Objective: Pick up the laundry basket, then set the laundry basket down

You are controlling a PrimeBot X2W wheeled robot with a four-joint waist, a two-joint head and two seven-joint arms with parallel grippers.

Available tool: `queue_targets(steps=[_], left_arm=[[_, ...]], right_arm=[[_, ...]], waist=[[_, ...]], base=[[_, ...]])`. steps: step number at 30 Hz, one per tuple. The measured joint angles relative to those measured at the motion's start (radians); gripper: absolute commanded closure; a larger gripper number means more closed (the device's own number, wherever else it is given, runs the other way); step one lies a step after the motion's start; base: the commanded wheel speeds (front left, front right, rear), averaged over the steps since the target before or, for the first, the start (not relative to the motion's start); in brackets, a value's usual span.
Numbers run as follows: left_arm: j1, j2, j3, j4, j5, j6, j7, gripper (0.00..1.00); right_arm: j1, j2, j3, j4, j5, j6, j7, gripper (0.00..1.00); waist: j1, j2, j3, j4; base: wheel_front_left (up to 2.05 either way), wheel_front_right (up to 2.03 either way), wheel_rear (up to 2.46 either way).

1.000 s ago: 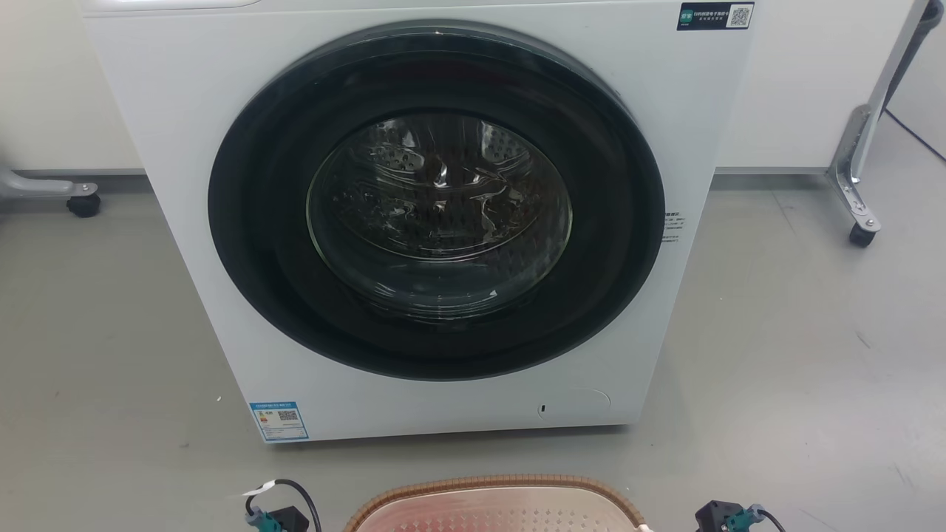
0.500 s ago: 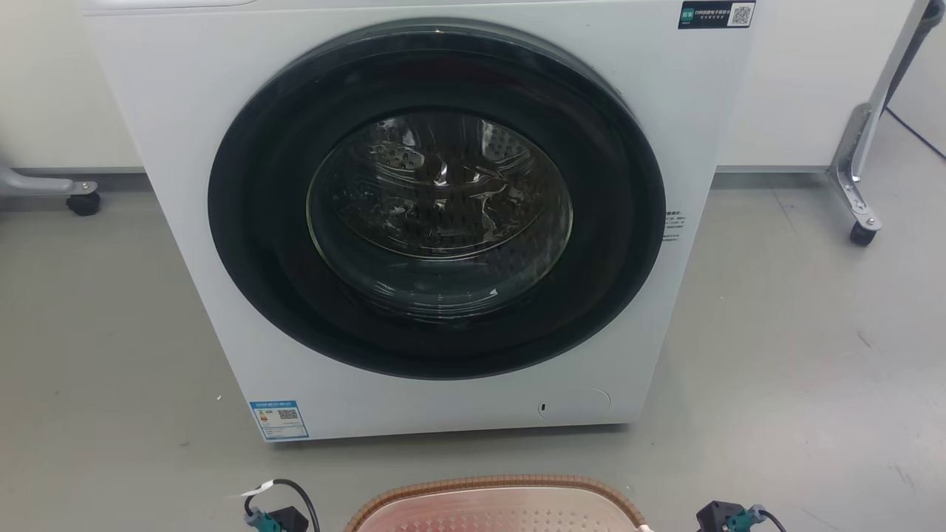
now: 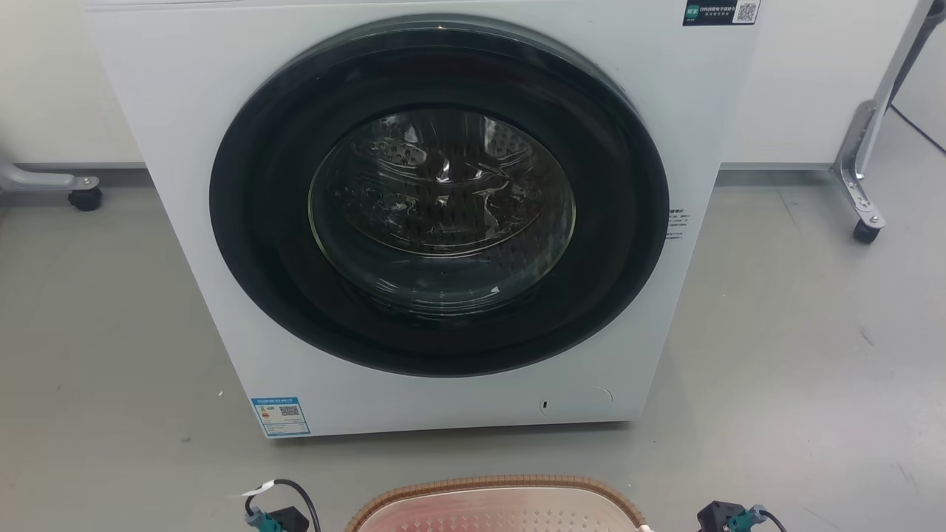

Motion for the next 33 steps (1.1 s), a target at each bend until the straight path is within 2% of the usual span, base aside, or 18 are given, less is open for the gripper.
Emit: queue_targets(steps=[19, 33], left_arm=[[-0.001, -0.001, -0.007, 0.0, 0.0, 0.0, -0.015, 1.0], [-0.093, 0.012, -0.013, -0.037, 0.003, 0.0, -0.084, 1.0]], right_arm=[[-0.005, 0.0, 0.001, 0.001, 0.001, -0.006, -0.01, 1.0], [-0.109, -0.003, 0.01, -0.025, -0.009, -0.04, -0.085, 1.0]], waist=[[0.0, 0.0, 0.032, -0.006], [0.0001, 0.0, 0.177, -0.01]], base=[[0.0, 0.0, 0.0], [0.0, 0.0, 0.0]])
